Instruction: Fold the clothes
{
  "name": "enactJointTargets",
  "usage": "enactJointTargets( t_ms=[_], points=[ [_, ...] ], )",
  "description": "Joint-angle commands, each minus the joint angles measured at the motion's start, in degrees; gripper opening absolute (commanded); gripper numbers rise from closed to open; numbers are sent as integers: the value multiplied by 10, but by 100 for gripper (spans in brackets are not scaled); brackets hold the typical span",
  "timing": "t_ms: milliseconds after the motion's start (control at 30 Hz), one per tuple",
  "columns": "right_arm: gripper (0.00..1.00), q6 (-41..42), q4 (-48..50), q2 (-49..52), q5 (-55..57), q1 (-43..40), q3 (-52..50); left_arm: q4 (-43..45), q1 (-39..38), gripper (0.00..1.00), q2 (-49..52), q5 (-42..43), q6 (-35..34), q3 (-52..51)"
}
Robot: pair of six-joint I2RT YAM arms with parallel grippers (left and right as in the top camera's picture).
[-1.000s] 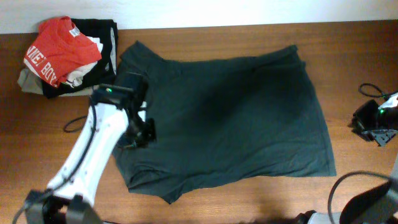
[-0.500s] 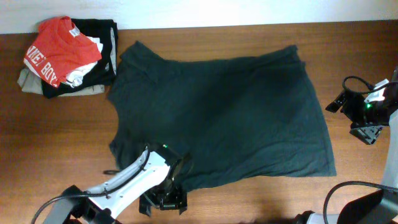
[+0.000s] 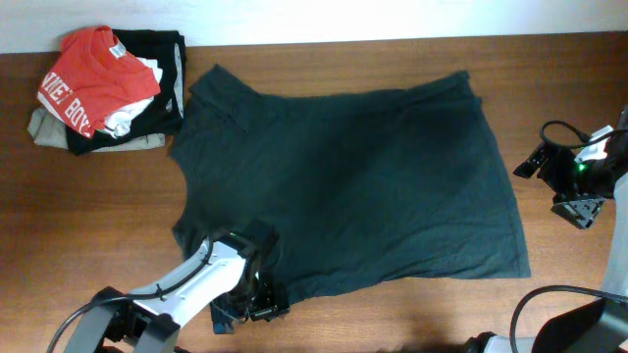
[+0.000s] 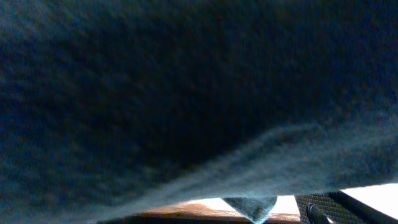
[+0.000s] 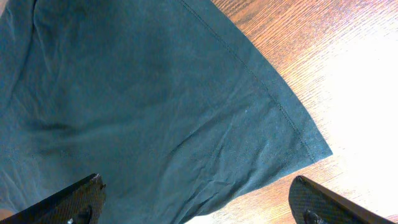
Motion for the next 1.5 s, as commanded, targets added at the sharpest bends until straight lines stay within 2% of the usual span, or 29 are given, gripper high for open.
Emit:
enactJointTargets(
  t_ms=[0, 100, 133, 167, 200, 233, 333, 367, 433, 500, 567, 633, 667, 767, 833, 933, 1167, 1233, 1367, 1467],
  points=[
    [98, 0, -4, 0, -5, 3, 6, 0, 12, 96, -2, -19, 22, -5],
    [98, 0, -7, 0, -5, 3, 5, 1, 12, 93, -2, -19, 22, -5],
    [98, -1, -7, 0, -5, 3, 5, 1, 12, 89, -2, -19, 22, -5],
    [98, -1, -7, 0, -5, 3, 5, 0, 12, 75, -3, -19, 22, -5],
    [98, -2, -7, 0, -5, 3, 5, -1, 12, 69, -3, -19, 24, -5],
    [97, -2, -7, 0, -5, 3, 5, -1, 12, 55, -3, -21, 39, -5],
    [98, -2, -8, 0, -5, 3, 5, -6, 19, 43, -3, -34, 44, 2],
    [98, -2, -10, 0, -5, 3, 5, -11, 26, 42, -3, -35, 54, 7],
    [97, -2, -11, 0, -5, 3, 5, -11, 37, 58, -3, -45, 67, 12],
    [97, -2, -12, 0, -5, 3, 5, 3, 39, 64, -3, -49, 67, 12],
    [97, -2, -13, 0, -5, 3, 5, 18, 39, 64, -3, -46, 67, 12],
    [97, -3, -14, 0, -5, 3, 5, 38, 39, 62, -3, 6, 67, 12],
    [97, -13, -16, 0, -5, 3, 5, 40, 39, 59, -3, 21, 73, 12],
    [98, -14, -18, 0, -3, 3, 5, 37, 39, 59, -12, 32, 102, 16],
    [98, -14, -18, 0, -3, 3, 4, 33, 39, 61, -54, 21, 101, 18],
    [98, -16, -18, 2, -3, 3, 4, 34, 39, 64, -57, -3, 92, 16],
    [97, -28, -27, 2, 10, 3, 3, 36, 39, 62, -38, 21, 86, 9],
    [97, -28, -27, 2, 10, 3, 3, 36, 38, 57, -38, 36, 86, 5],
    [97, -28, -26, 2, 10, 3, 3, 50, 38, 57, -38, -4, 86, 4],
    [97, -28, -27, 2, 10, 3, 3, 51, 38, 57, -38, 0, 86, 1]
  ],
)
